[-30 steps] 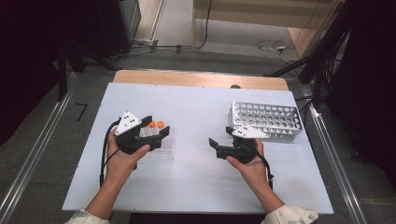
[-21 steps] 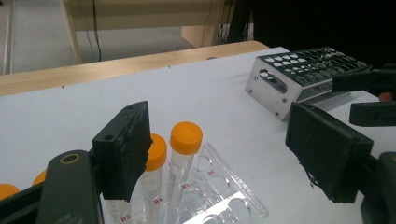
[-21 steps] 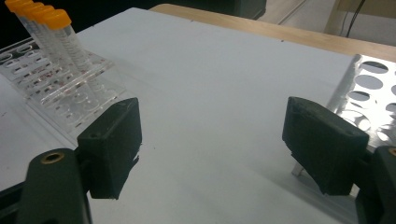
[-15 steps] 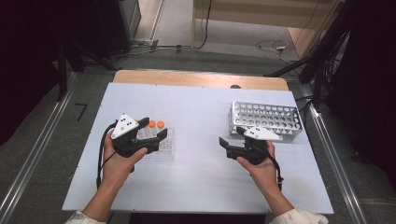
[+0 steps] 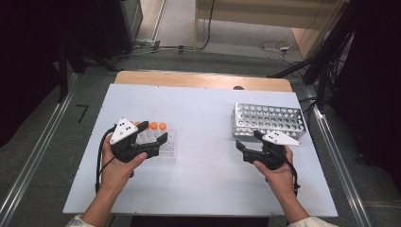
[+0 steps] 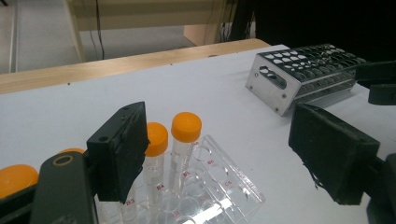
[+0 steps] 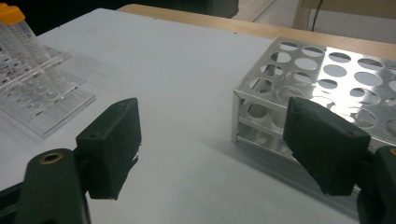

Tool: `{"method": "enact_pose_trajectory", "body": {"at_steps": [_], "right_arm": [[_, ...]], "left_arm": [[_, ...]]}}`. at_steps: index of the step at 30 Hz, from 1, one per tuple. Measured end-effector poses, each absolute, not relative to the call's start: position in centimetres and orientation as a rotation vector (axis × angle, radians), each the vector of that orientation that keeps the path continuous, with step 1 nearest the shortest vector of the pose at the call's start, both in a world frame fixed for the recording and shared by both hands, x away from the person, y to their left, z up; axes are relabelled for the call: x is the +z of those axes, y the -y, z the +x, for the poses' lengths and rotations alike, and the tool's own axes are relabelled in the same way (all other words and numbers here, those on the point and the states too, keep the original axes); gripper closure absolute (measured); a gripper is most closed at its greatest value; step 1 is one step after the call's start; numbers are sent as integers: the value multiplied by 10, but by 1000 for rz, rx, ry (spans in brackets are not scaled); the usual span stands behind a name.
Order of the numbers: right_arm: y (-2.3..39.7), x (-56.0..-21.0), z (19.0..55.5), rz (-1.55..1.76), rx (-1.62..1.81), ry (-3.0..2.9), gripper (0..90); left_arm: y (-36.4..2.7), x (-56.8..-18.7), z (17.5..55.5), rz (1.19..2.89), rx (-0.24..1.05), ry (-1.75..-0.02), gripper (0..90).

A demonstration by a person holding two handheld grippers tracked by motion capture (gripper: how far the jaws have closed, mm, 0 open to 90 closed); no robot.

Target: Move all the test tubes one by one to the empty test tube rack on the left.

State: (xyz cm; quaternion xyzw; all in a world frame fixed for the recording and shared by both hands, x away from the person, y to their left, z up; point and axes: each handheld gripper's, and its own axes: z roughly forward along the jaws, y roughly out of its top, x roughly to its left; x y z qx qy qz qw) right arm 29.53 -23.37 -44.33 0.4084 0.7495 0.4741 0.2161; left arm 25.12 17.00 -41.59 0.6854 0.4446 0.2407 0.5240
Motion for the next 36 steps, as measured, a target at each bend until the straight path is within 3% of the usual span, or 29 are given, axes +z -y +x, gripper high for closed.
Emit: {"method": "enact_pose_trajectory", "body": {"at_steps": [36], "right_arm": [[299,-445,278,1259,1246,-1941,178]], "left_arm": [[-216,-429,204,1588,677,-1098,201]]}}
